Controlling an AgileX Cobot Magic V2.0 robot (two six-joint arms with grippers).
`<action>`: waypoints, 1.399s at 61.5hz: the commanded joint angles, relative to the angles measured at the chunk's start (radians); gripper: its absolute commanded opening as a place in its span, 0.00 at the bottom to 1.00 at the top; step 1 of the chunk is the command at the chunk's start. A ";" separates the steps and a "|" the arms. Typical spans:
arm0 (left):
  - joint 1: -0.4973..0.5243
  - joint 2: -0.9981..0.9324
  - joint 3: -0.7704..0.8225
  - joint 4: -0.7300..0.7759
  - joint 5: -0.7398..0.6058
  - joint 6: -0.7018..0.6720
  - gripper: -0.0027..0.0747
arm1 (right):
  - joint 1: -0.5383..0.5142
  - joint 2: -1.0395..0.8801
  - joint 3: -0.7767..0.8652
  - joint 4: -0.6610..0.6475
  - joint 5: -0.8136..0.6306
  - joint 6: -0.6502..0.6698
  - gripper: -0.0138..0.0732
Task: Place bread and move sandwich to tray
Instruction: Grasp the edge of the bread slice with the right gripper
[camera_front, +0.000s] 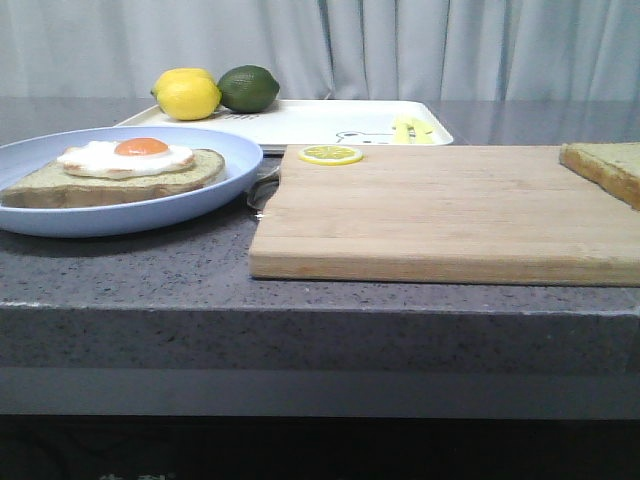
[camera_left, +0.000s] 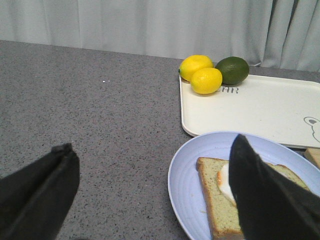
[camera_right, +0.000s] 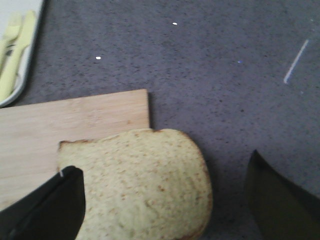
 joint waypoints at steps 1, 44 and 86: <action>0.001 0.007 -0.039 -0.006 -0.077 -0.005 0.81 | -0.060 0.057 -0.095 0.007 0.008 -0.036 0.91; 0.001 0.007 -0.039 -0.006 -0.077 -0.005 0.81 | -0.276 0.449 -0.267 0.627 0.415 -0.676 0.91; 0.001 0.007 -0.039 -0.006 -0.077 -0.005 0.81 | -0.276 0.494 -0.267 0.730 0.489 -0.719 0.39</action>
